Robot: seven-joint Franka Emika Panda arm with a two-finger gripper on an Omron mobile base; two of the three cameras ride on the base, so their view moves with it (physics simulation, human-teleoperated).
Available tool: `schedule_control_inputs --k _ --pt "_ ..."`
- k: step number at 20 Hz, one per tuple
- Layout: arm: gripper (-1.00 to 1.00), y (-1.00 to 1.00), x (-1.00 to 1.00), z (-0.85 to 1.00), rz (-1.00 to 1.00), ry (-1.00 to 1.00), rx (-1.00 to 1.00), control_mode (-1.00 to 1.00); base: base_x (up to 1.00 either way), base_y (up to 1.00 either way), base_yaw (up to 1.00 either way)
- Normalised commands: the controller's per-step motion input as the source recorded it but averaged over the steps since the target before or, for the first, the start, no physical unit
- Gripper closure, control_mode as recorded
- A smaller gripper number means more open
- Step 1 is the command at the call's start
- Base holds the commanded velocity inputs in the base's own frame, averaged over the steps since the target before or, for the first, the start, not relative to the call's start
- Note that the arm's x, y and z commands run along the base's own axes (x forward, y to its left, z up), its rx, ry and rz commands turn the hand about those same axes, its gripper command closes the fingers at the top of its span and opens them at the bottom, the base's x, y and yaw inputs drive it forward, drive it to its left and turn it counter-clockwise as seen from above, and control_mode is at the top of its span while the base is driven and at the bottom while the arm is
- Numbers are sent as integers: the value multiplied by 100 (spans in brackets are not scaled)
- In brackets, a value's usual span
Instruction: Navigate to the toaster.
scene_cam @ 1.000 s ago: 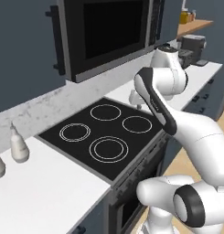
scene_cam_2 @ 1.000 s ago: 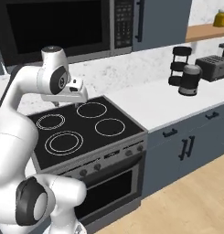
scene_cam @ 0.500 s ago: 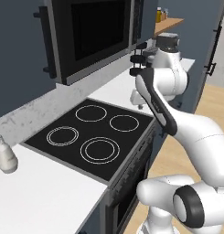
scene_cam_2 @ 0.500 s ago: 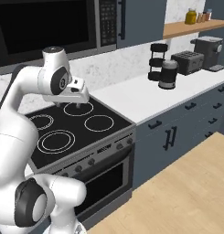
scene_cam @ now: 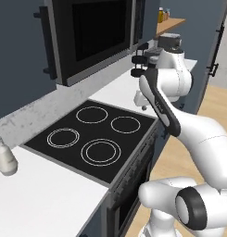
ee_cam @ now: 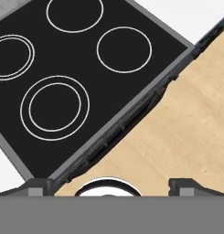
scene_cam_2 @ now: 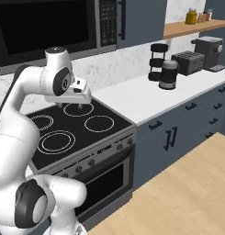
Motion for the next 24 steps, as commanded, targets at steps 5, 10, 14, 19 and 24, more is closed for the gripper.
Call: schedule_control_inputs --k 5,10,14,19,24 --pt "-100 0 0 0 0 0 0 100 17 -64 -61" --pt "-100 0 0 0 0 0 0 100 -24 -84 -41" --pt "-100 0 0 0 0 0 0 100 -74 -99 -22" --pt "-100 0 0 0 0 0 0 100 -94 -98 -1" --pt "-100 0 0 0 0 0 0 100 1 -100 -12"
